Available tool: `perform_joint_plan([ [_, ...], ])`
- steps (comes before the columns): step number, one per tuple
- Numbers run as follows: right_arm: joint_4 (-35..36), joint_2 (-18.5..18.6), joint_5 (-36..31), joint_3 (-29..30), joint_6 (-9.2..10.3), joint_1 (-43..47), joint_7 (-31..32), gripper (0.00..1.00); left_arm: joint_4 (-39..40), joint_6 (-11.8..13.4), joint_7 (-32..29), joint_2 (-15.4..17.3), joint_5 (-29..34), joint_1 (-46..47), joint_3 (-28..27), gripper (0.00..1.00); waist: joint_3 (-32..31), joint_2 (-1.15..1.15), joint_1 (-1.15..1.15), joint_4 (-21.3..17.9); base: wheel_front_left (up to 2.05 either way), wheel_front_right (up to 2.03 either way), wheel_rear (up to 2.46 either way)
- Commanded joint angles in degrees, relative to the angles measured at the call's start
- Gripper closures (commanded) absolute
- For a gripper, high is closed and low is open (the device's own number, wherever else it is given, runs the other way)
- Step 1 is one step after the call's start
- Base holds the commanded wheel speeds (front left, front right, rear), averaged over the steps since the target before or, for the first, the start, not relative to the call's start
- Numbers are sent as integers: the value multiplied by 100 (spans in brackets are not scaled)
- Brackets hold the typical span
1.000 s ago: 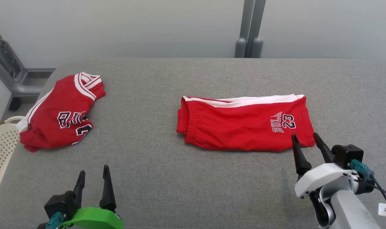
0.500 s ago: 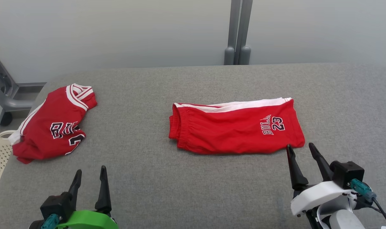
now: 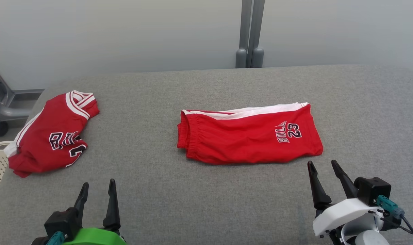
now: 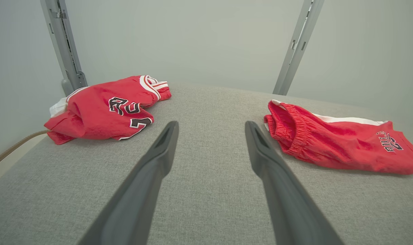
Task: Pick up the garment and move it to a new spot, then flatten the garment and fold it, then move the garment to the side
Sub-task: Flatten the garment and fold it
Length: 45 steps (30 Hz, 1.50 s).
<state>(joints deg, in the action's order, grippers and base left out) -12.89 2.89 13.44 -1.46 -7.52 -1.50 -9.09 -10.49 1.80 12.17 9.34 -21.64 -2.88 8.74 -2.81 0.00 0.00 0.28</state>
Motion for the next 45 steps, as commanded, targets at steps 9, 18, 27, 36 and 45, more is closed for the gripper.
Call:
perform_joint_plan([
  [9,4,2,43,4,6,-24,42,0,-6,18,-34,14,-58,-59,59,0,107,0,0,40,0,0,0],
  [18,37,5,-105,403,6,-541,841,0,29,-4,-26,-3,-16,98,177,0,355,0,0,227,0,0,0],
  [27,-330,527,-458,675,4,-1577,2630,0,55,-54,48,-10,85,332,325,0,765,0,0,472,0,0,0],
  [36,-1303,1100,-623,988,4,-2496,3240,0,-70,-173,128,-24,169,601,488,0,1089,0,0,798,0,0,0],
  [45,-2176,1364,-800,1187,4,-2976,3054,0,-85,-218,241,1,267,756,530,0,1415,0,0,1088,0,0,0],
])
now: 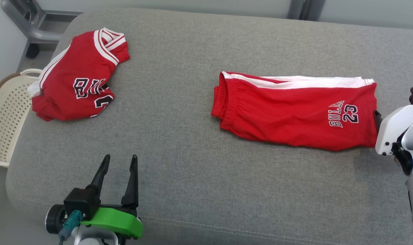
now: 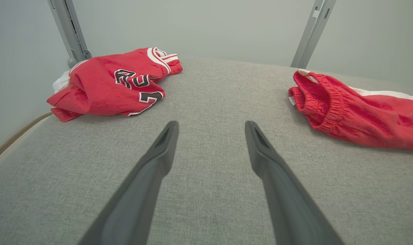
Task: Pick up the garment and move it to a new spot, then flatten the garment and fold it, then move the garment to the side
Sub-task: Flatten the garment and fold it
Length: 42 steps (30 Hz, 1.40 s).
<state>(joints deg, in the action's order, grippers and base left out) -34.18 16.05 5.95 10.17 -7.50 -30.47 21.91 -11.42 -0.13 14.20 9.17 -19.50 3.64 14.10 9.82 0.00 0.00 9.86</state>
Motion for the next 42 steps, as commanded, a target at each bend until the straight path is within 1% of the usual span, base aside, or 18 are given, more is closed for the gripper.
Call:
perform_joint_plan([
  [1,-128,81,-76,48,2,-119,-54,0,13,-30,43,26,66,107,3,0,191,0,0,159,0,0,0],
  [8,-573,169,-162,209,2,-356,-134,0,48,-49,61,60,98,195,47,0,469,0,0,329,0,0,0],
  [13,-868,84,-148,245,2,-522,-116,0,41,-64,67,68,95,224,75,0,603,0,0,396,0,0,0],
  [20,-1247,-137,0,310,0,-711,-24,0,-6,-76,80,46,92,255,117,0,672,0,0,434,0,0,0],
  [24,-1473,-361,113,359,-22,-851,164,0,-38,-67,83,21,86,295,145,0,686,0,0,441,0,0,0],
  [27,-1607,-455,190,369,-25,-922,337,0,-67,-80,87,9,51,311,151,0,689,0,0,444,0,0,0],
  [28,-1637,-463,196,377,-29,-932,375,6,-80,-86,88,7,39,311,154,0,685,0,0,446,0,0,0],
  [29,-1662,-456,196,381,-29,-945,408,31,-93,-92,90,1,31,315,157,0,678,0,0,450,0,0,0],
  [30,-1682,-433,173,377,-29,-956,421,62,-103,-93,91,-1,30,320,159,0,672,0,0,454,0,0,0],
  [31,-1698,-395,138,387,-28,-961,440,75,-111,-91,93,-2,27,328,163,0,667,0,0,460,0,0,0],
  [32,-1708,-353,102,391,-27,-969,445,100,-120,-95,94,-5,23,332,169,0,661,0,0,467,0,0,0],
  [36,-1701,-192,-23,505,6,-1027,376,100,-148,-92,100,7,14,313,183,0,621,0,0,493,0,0,0],
  [42,-1628,-94,-180,668,8,-1166,375,100,-185,-54,104,37,-13,304,184,0,563,0,0,476,0,0,0],
])
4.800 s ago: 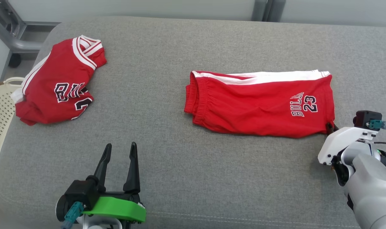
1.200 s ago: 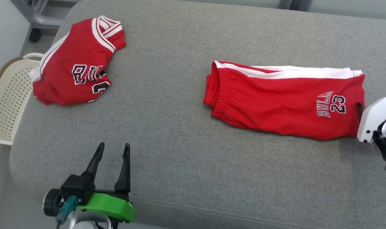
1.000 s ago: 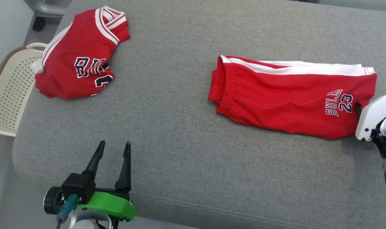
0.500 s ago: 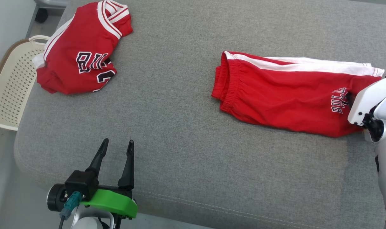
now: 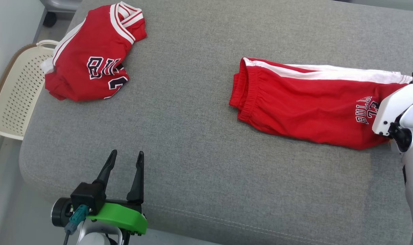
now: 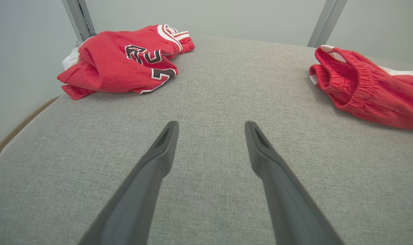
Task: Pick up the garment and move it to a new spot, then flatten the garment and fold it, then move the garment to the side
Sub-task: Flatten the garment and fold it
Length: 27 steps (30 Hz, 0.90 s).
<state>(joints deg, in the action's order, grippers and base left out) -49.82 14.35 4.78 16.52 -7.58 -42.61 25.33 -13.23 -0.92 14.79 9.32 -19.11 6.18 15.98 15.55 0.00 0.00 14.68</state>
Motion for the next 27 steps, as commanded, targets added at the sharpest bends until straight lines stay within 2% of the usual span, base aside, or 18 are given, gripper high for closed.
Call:
perform_joint_plan([
  [1,-45,103,-92,75,16,37,32,100,-7,29,45,23,-56,54,-2,0,-22,0,0,-12,0,0,0],
  [7,125,410,-536,344,14,89,167,100,-14,45,36,-1,-66,34,31,0,-137,0,0,-25,0,0,0],
  [13,465,486,-971,615,13,36,417,100,-38,66,39,-5,-99,-64,46,0,-274,0,0,-37,0,0,0],
  [18,742,192,-1110,542,12,10,766,100,-85,63,40,-34,-119,-118,78,0,-460,0,0,-50,0,0,0],
  [27,1167,-277,-788,-418,11,-128,1451,100,-141,57,44,-84,-131,-185,142,0,-702,0,0,1,0,0,0],
])
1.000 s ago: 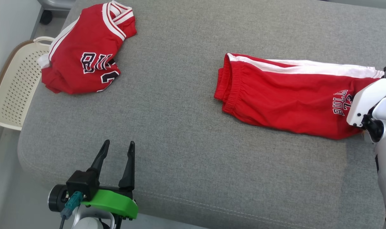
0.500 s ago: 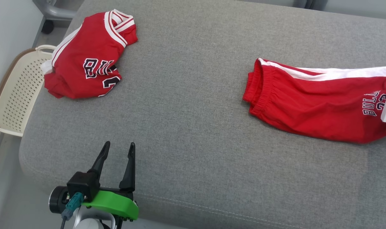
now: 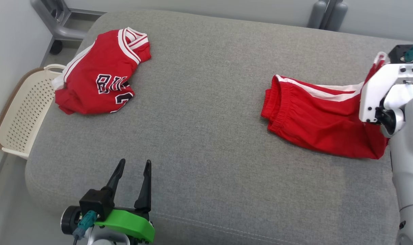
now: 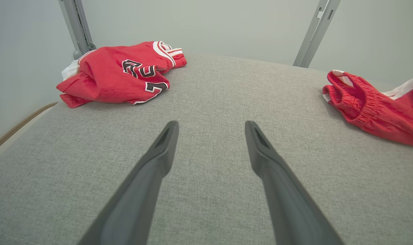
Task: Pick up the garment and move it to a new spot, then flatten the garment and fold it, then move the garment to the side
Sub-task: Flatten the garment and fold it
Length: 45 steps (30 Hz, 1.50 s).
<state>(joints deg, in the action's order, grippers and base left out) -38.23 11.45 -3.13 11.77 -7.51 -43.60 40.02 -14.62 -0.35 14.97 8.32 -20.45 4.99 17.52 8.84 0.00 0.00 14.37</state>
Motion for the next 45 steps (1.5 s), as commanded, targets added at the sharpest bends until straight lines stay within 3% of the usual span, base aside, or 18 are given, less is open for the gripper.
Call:
perform_joint_plan([
  [1,24,-28,56,-42,4,-35,27,100,-13,-12,27,6,-2,-77,1,0,-57,0,0,63,0,0,0],
  [6,-69,-201,180,-276,4,-67,132,100,-80,-62,24,-38,-1,-125,92,0,-171,0,0,327,0,0,0],
  [17,-666,-450,-75,-104,4,-299,87,100,-131,-97,28,-141,-45,-208,201,0,-99,0,0,1012,0,0,0],
  [25,-1065,-528,-284,-57,4,-371,28,100,-136,-88,29,-188,-41,-260,187,0,-96,0,0,1213,0,0,0],
  [26,-1089,-544,-234,-78,4,-387,-19,24,-133,-86,29,-188,-38,-269,175,0,-102,0,0,1209,0,0,0],
  [27,-1101,-560,-176,-71,4,-413,-69,0,-130,-80,29,-189,-37,-279,164,0,-108,0,0,1198,0,0,0],
  [35,-1019,-567,334,-413,4,-599,-431,0,-72,-72,29,-183,-9,-262,69,0,-162,0,0,933,0,0,0],
  [45,-728,29,461,-355,4,-303,-1030,0,-70,-75,22,-152,31,-253,23,0,-298,0,0,646,0,0,0],
])
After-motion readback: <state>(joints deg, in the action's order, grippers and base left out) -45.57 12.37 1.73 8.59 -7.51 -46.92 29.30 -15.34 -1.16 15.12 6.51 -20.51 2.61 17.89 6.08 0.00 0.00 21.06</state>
